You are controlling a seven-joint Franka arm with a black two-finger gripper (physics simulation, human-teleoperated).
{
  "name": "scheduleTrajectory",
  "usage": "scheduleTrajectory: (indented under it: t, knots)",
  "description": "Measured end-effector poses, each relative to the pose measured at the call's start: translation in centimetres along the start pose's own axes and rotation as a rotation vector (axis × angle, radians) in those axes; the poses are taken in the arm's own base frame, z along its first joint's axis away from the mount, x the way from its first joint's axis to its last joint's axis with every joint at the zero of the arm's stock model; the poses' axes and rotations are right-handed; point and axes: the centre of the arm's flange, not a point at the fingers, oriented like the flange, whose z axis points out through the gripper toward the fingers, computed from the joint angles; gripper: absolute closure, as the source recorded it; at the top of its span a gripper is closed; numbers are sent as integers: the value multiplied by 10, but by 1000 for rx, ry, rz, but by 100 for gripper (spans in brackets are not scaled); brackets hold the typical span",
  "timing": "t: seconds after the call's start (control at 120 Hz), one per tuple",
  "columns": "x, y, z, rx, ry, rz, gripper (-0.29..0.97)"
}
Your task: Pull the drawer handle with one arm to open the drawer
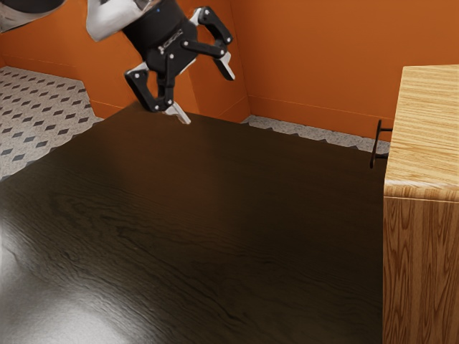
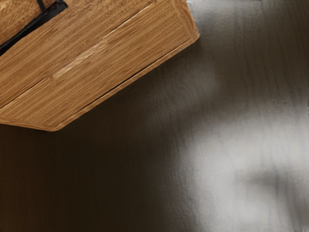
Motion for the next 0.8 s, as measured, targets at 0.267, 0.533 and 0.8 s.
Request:
scheduleTrajectory:
  t: [0.267,0.533,0.8]
  knots:
    - [37,-9,0,28,0,434,0]
    - [9,-13,-10,86,-52,628,0]
    - [22,-23,-7,124,-72,781,0]
